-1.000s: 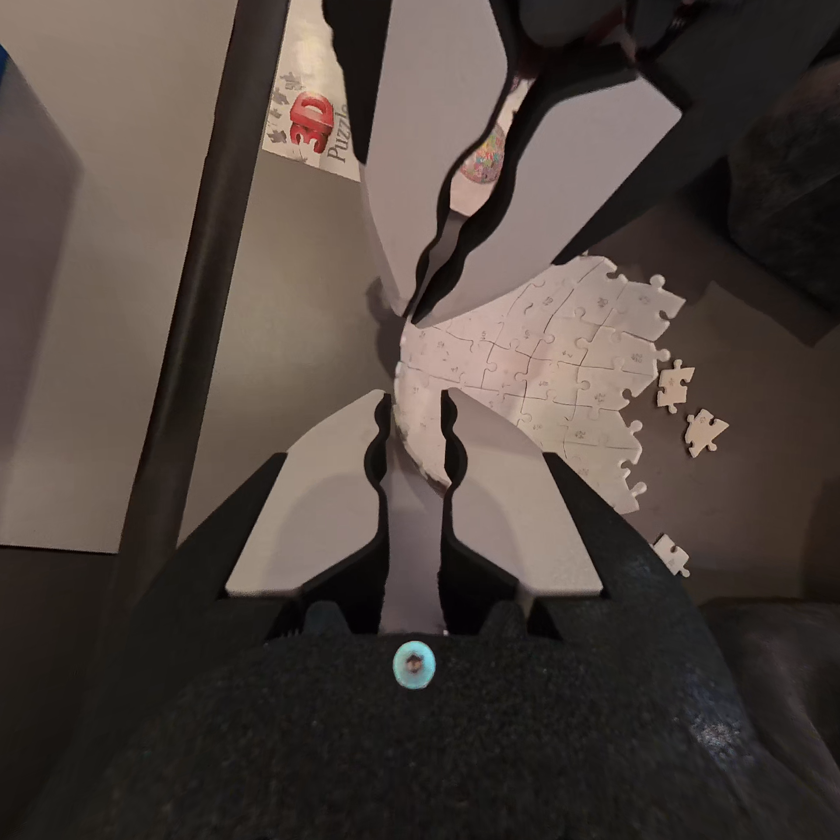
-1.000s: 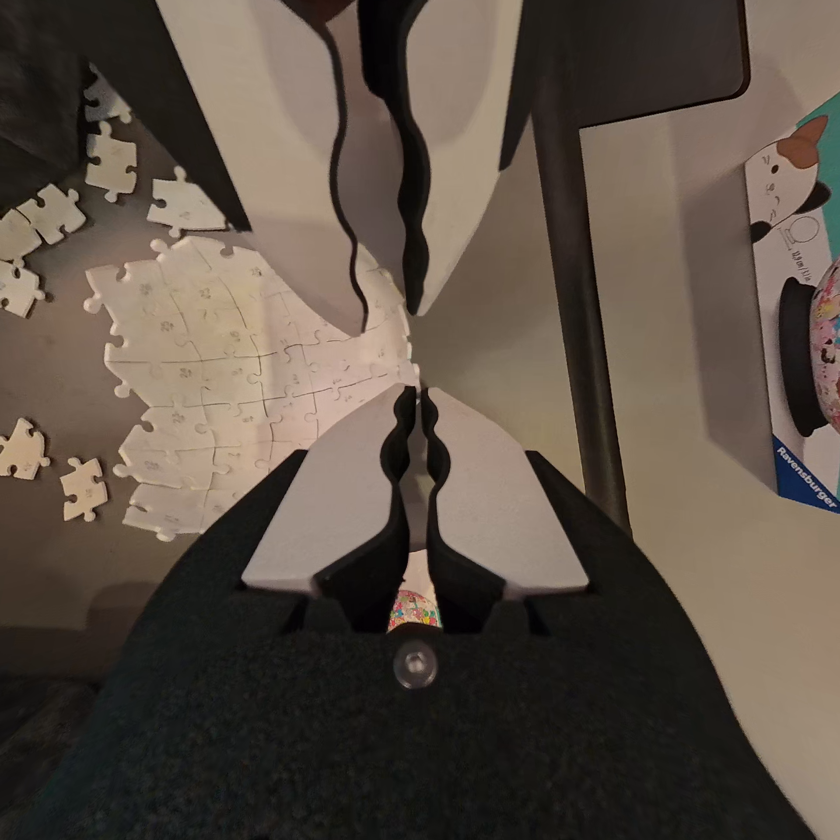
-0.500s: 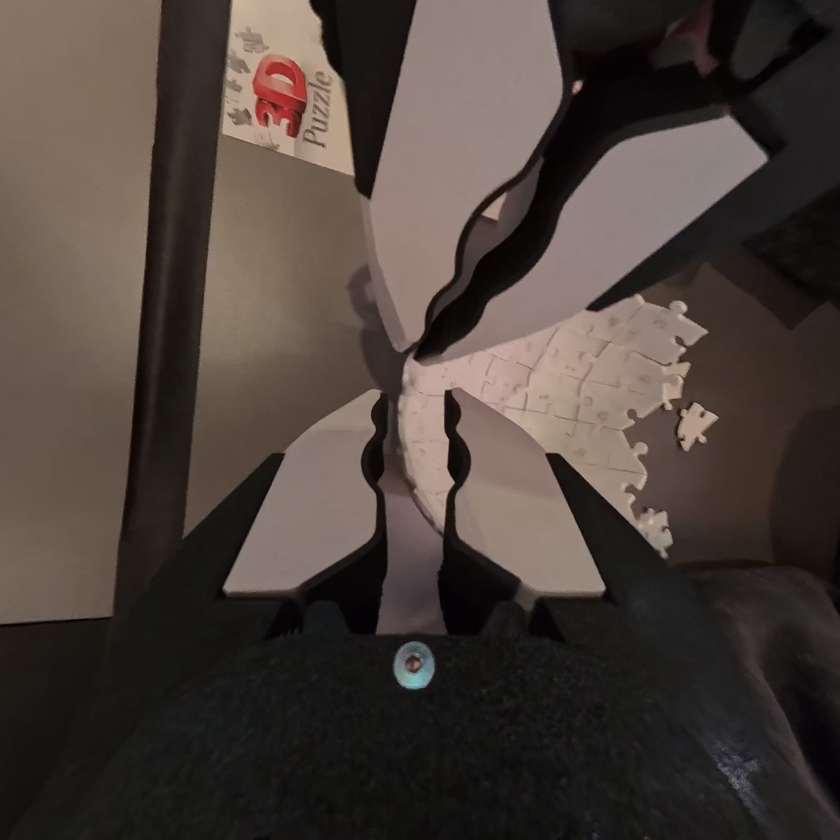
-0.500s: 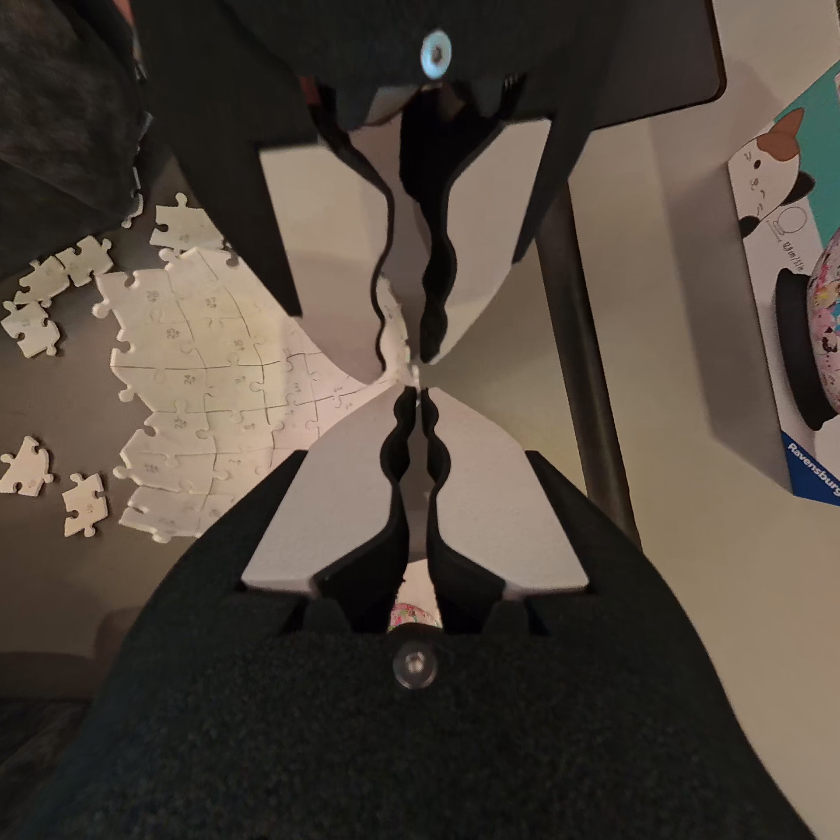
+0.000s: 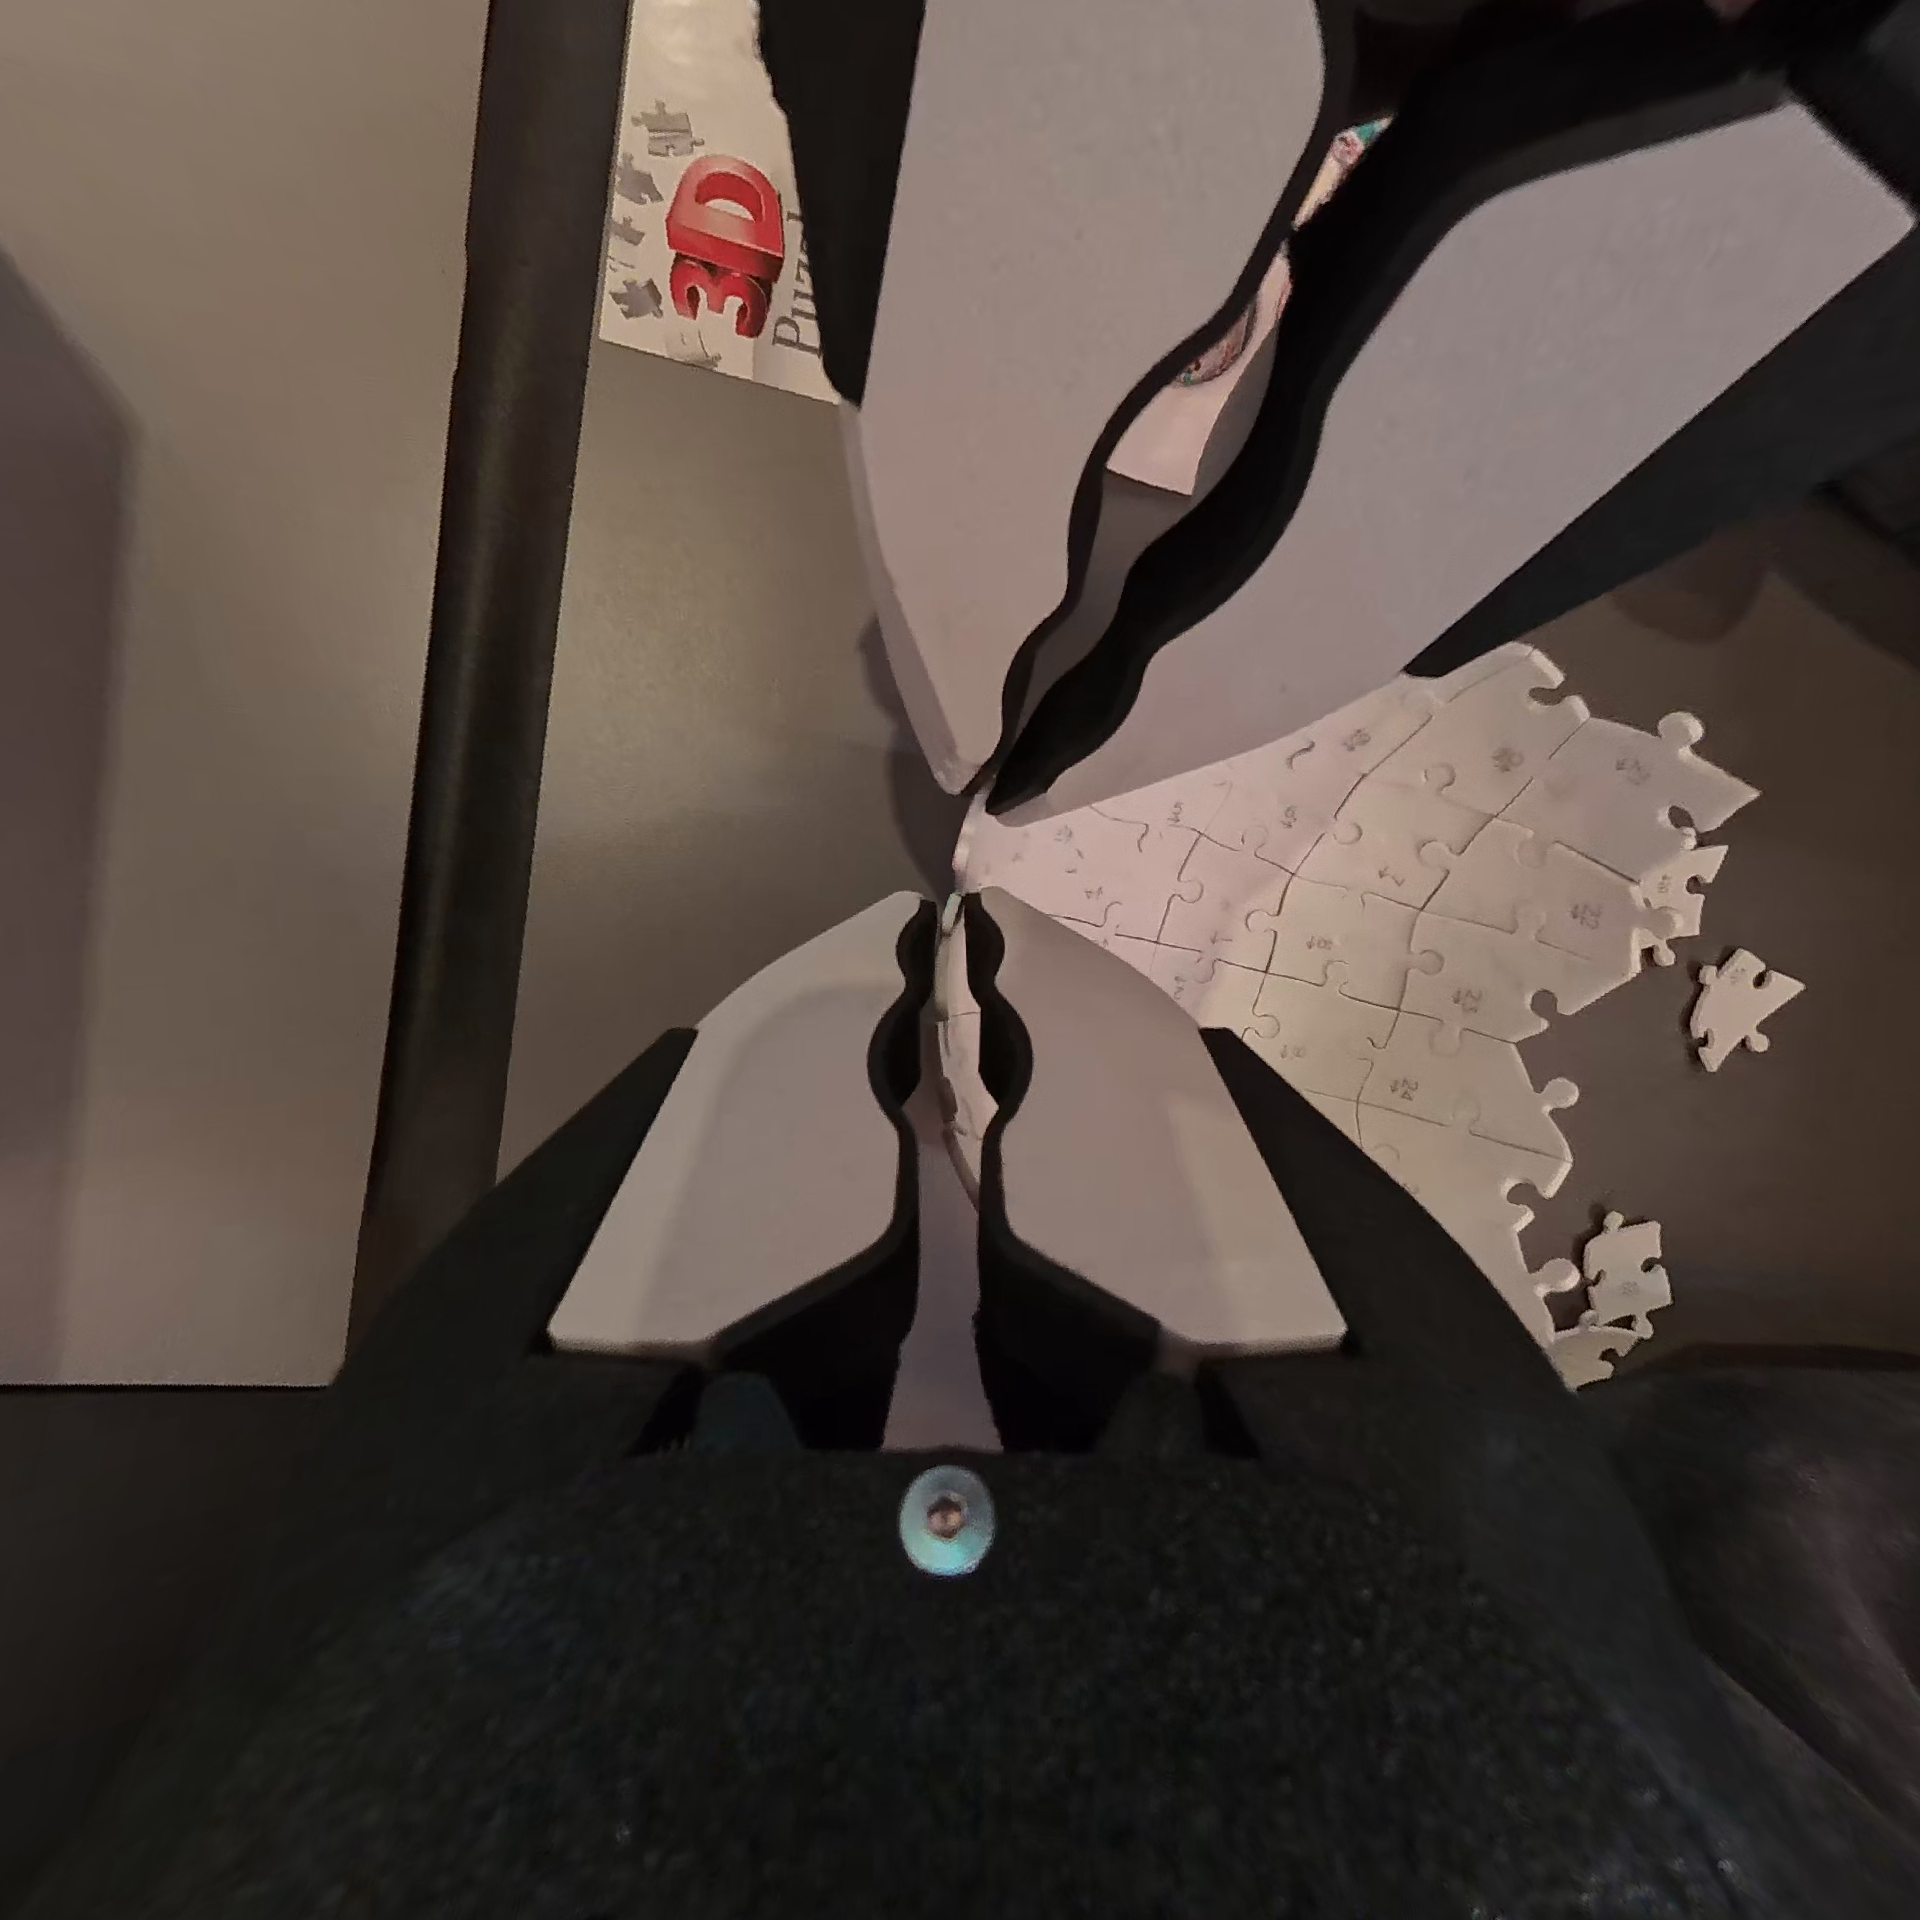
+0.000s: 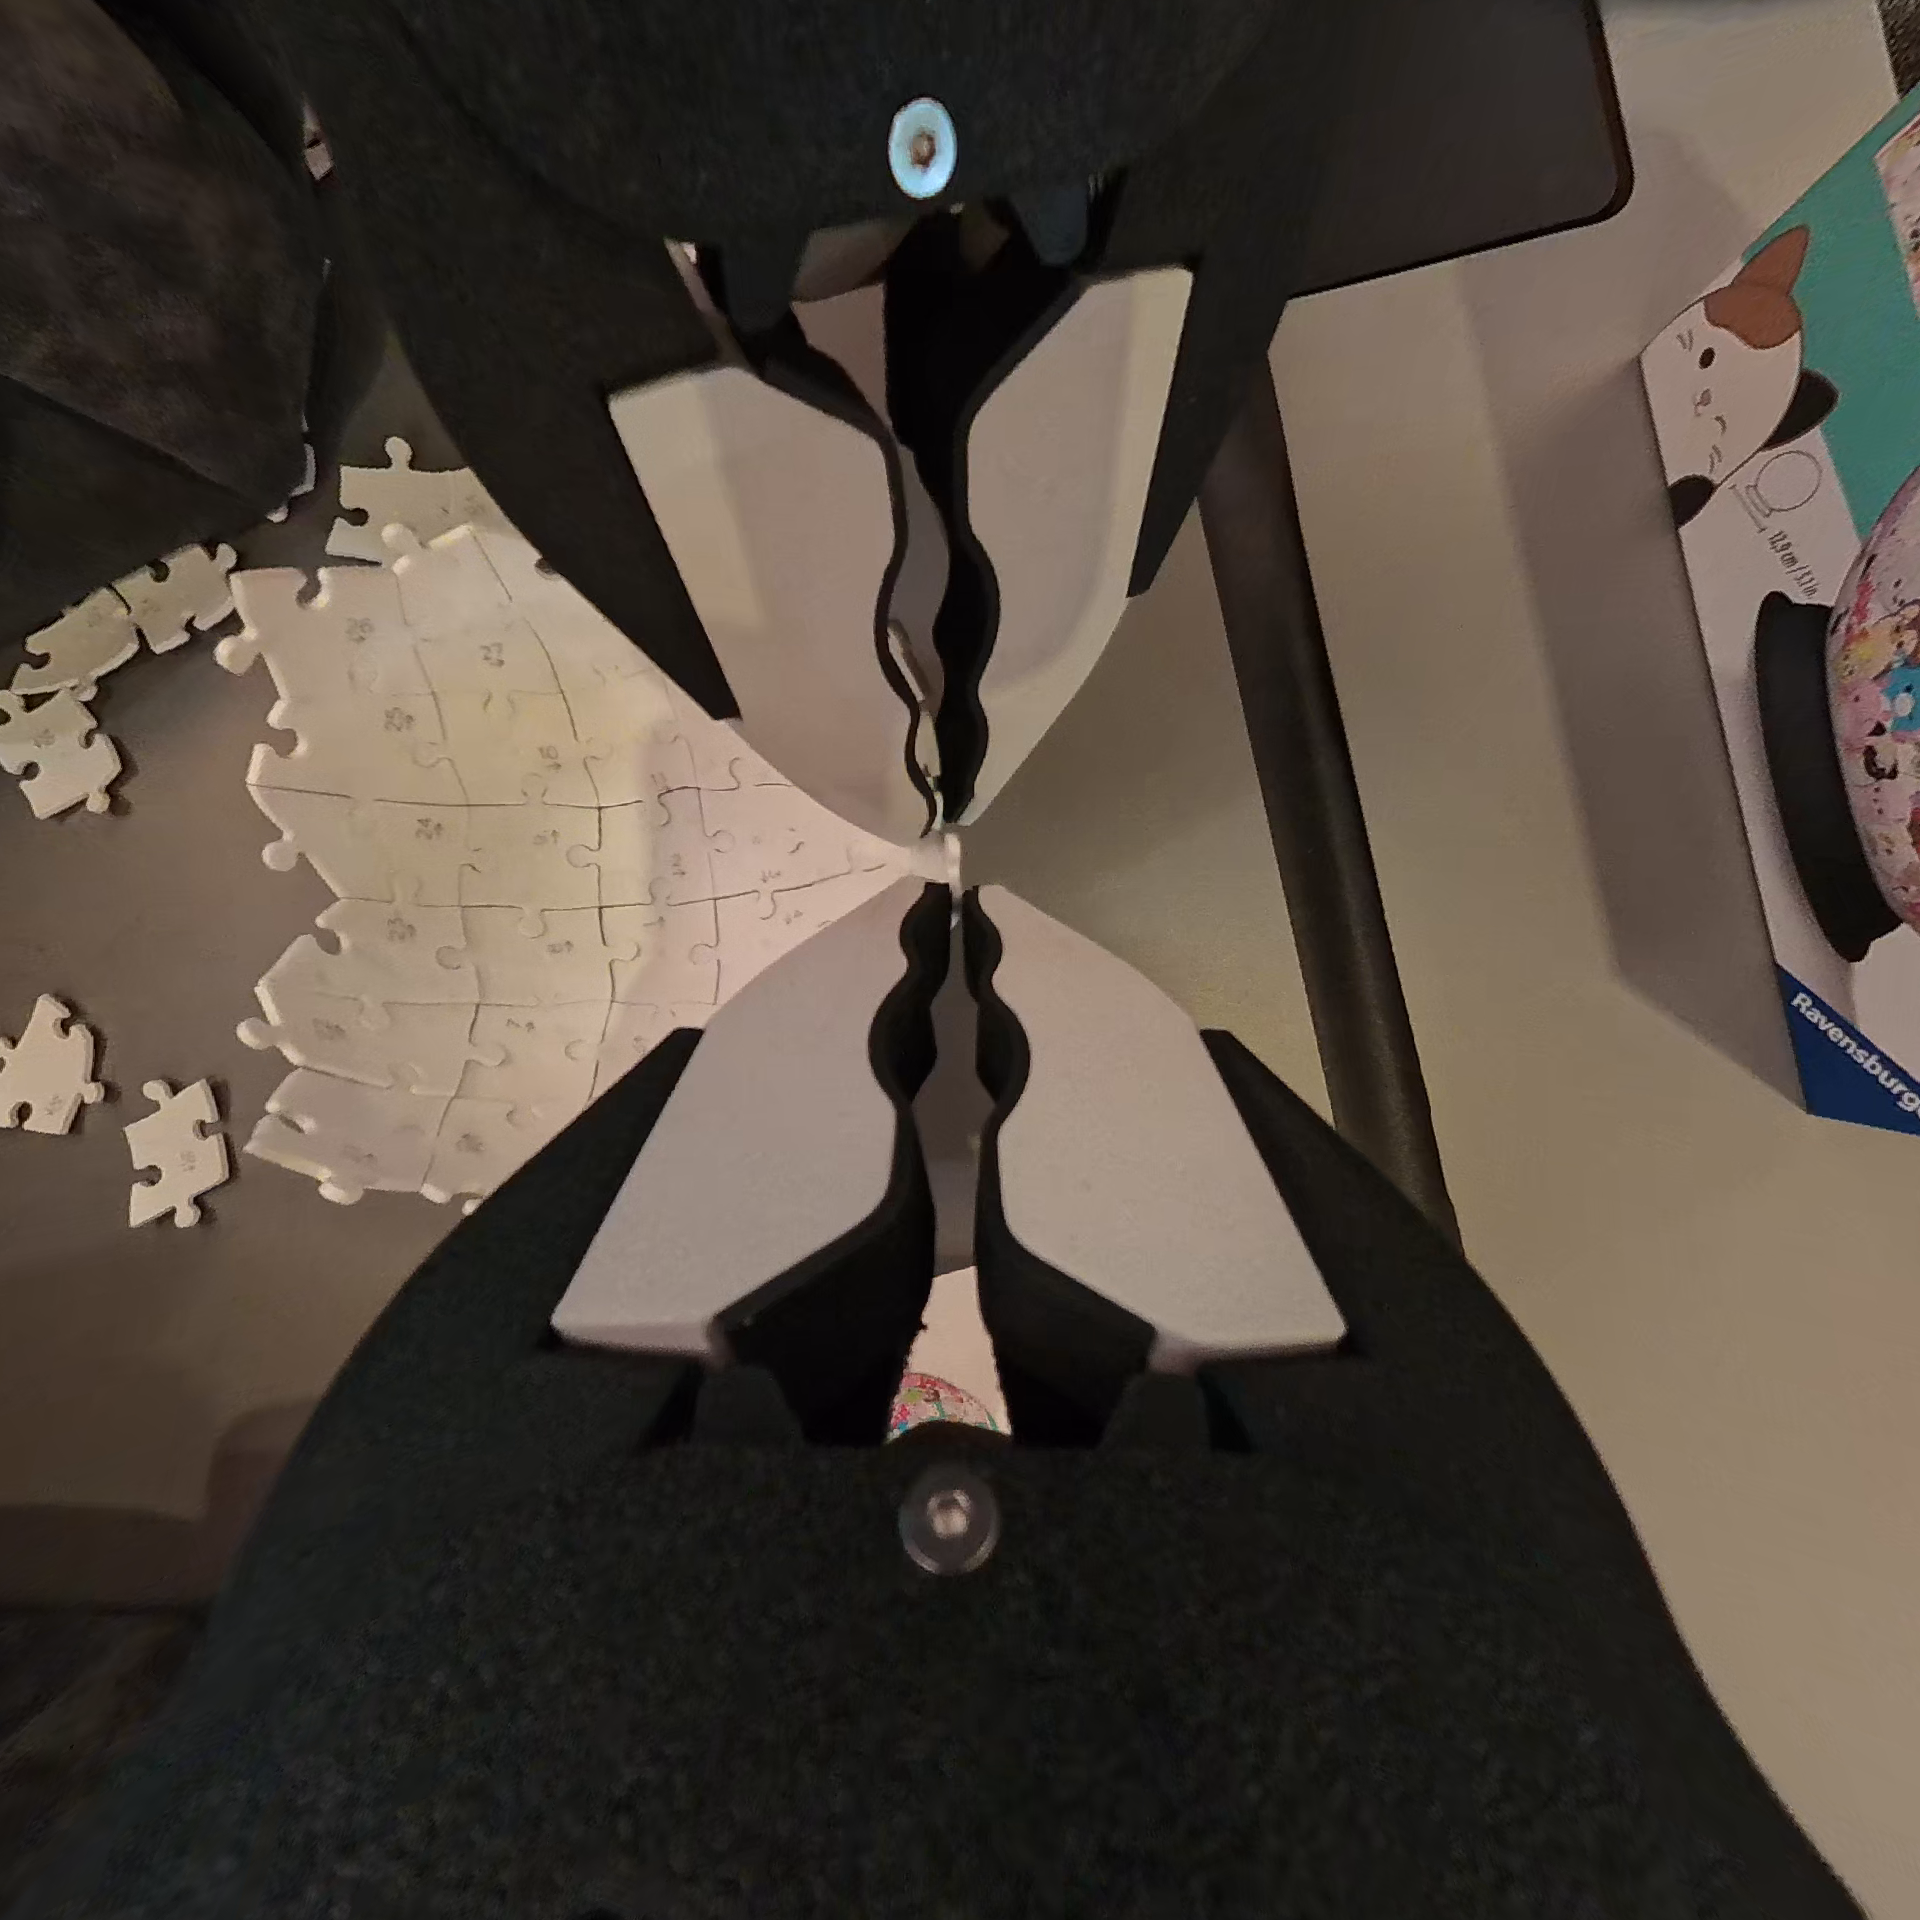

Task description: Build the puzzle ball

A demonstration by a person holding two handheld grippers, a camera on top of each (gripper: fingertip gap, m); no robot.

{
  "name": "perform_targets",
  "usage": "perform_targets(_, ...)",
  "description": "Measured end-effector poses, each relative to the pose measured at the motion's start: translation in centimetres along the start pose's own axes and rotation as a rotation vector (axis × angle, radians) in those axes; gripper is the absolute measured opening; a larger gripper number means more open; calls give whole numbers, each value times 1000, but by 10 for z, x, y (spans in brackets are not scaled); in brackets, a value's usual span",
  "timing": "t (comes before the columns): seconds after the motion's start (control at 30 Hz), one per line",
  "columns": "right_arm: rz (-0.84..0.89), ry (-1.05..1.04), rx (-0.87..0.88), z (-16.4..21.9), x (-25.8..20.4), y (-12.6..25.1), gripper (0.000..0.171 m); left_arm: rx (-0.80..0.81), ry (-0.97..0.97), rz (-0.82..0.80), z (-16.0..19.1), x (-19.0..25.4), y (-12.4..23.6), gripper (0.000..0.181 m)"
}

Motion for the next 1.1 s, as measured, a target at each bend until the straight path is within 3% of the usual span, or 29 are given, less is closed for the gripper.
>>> perform_targets(0.63,112,167,-16,-4,-6,-3,3,-4,34,-6,2,-3,2,3)
perform_targets(1.1,70,144,1,-2,-5,-6,3,1,25,0,0,-1,3,3)
Point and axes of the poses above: each gripper's, where its closed fingertips meet, y back along the fingers, z out of its underside, x = y × z across the jaws, the point moved 8 cm from there along y, back along the fingers, and after that the axes turned 10 degrees about y, right-handed, at the moved point
